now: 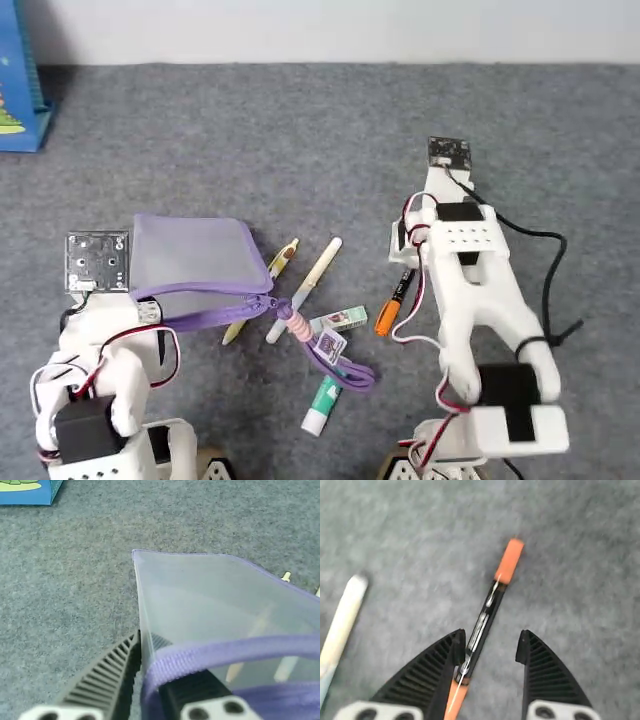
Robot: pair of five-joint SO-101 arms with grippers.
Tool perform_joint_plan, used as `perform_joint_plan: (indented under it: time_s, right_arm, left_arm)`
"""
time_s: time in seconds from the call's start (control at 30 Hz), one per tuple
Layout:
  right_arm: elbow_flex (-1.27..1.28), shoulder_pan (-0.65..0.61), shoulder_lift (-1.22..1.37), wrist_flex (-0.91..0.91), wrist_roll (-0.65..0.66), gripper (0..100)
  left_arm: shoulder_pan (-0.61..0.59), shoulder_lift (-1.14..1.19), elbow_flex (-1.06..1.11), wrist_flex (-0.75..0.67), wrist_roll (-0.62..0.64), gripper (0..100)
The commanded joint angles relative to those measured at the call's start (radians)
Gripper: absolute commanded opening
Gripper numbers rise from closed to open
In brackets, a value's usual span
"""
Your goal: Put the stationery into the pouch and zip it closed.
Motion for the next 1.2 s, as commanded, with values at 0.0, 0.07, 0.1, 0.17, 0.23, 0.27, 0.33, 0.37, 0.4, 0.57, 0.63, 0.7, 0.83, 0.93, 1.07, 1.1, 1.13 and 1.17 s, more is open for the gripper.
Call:
perform_joint_plan:
  time_s: [0.0, 0.07, 0.1, 0.17, 0.23, 0.27, 0.33, 0.37, 0.4, 0.57, 0.63, 0.7, 0.83, 0.93, 1.07, 1.1, 1.13, 1.17]
  right_arm:
    - [-0.046, 0.008, 0.038, -0.079, -0.008, 16.2]
    - [-0.046, 0.008, 0.068, -0.102, -0.008, 16.2]
    - [-0.046, 0.008, 0.082, -0.111, -0.008, 16.2]
    - [-0.046, 0.005, 0.11, -0.127, -0.009, 16.2]
    - [-0.046, 0.004, 0.136, -0.133, -0.009, 15.4]
    - [-0.048, 0.004, 0.147, -0.133, -0.009, 13.5]
    - [-0.068, 0.005, 0.168, -0.12, -0.009, 6.8]
    - [-0.078, 0.008, 0.176, -0.113, -0.009, 2.4]
    - [-0.092, 0.01, 0.18, -0.091, -0.009, 0.0]
    - [-0.164, -0.008, 0.15, 0.119, -0.011, 0.9]
    - [-0.184, -0.024, 0.107, 0.213, -0.009, 0.8]
    - [-0.184, -0.047, 0.042, 0.286, -0.008, 0.8]
    - [-0.181, -0.091, -0.133, 0.418, -0.006, 0.8]
    - [-0.181, -0.133, -0.288, 0.512, -0.006, 0.8]
    - [-0.181, -0.22, -0.503, 0.608, -0.006, 0.8]
    - [-0.181, -0.242, -0.555, 0.619, -0.006, 0.8]
    - [-0.181, -0.263, -0.602, 0.624, -0.006, 0.8]
    - [-0.181, -0.283, -0.65, 0.625, -0.006, 0.8]
  left_arm:
    - [0.002, 0.017, -0.059, 0.005, -0.005, 1]
    - [0.002, 0.017, -0.058, 0.011, -0.005, 1]
    - [0.002, 0.017, -0.058, 0.017, -0.005, 1]
    - [0.002, 0.017, -0.058, 0.02, -0.005, 1]
    - [0.002, 0.017, -0.058, 0.031, -0.006, 1]
    - [0.002, 0.017, -0.058, 0.032, -0.006, 1]
    - [0.002, 0.017, -0.058, 0.032, -0.006, 1]
    - [0.002, 0.017, -0.058, 0.032, -0.006, 1]
    - [0.002, 0.017, -0.058, 0.034, -0.006, 1]
    - [0.002, 0.017, -0.058, 0.034, -0.005, 1]
    - [0.002, 0.017, -0.058, 0.038, -0.005, 1]
    - [0.002, 0.017, -0.058, 0.04, -0.003, 1]
    - [0.002, 0.017, -0.065, 0.04, -0.003, 1]
    - [0.002, 0.025, -0.087, 0.04, -0.002, 1]
    - [0.002, 0.026, -0.157, 0.063, 0.032, 1]
    - [0.003, 0.026, -0.182, 0.077, 0.032, 1]
    - [0.005, 0.028, -0.206, 0.087, 0.032, 1]
    - [0.015, 0.028, -0.231, 0.101, 0.032, 1]
